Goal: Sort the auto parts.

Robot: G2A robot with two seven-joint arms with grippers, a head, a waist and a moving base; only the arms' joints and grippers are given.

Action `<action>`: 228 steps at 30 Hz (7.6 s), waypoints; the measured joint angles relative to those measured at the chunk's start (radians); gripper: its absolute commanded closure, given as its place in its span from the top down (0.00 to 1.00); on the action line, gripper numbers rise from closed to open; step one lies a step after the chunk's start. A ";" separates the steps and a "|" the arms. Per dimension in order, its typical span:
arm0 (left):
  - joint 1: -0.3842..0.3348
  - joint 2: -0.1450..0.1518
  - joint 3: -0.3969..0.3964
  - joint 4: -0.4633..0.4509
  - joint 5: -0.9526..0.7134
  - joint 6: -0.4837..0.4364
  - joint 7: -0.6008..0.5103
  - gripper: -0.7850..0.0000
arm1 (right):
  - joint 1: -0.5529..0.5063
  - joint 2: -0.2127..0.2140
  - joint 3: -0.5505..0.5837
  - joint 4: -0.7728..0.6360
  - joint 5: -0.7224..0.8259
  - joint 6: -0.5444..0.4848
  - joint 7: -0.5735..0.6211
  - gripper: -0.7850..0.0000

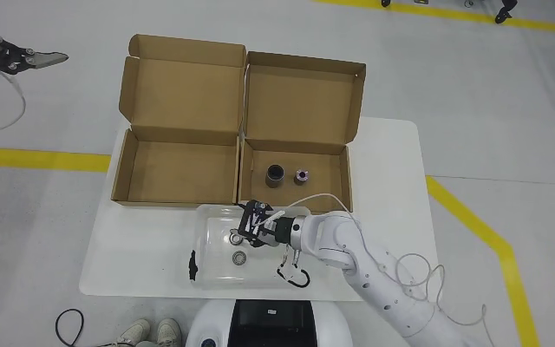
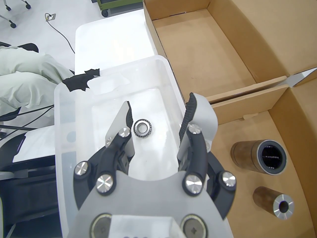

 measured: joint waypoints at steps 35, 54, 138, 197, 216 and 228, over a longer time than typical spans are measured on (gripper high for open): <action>0.000 0.000 0.000 0.000 0.000 0.000 0.000 1.00 | 0.081 -0.136 -0.296 0.113 -0.073 0.263 0.118 0.66; 0.000 0.000 0.000 0.000 0.000 0.000 0.000 1.00 | -0.059 -0.020 0.021 -0.088 -0.148 0.006 -0.125 0.77; 0.000 0.000 0.000 0.000 0.000 0.000 0.000 1.00 | -0.283 0.057 0.292 -0.208 -0.253 -0.065 -0.436 1.00; 0.000 0.000 0.000 0.000 0.000 0.000 0.000 1.00 | 0.088 -0.064 -0.142 0.059 -0.139 -0.029 -0.029 1.00; 0.000 0.000 0.000 0.000 0.000 0.000 0.000 1.00 | 0.046 -0.068 -0.178 0.086 -0.267 0.051 0.037 0.73; 0.000 0.000 0.000 0.000 0.000 0.000 0.000 1.00 | 0.058 -0.097 -0.226 0.164 -0.295 0.112 0.039 0.62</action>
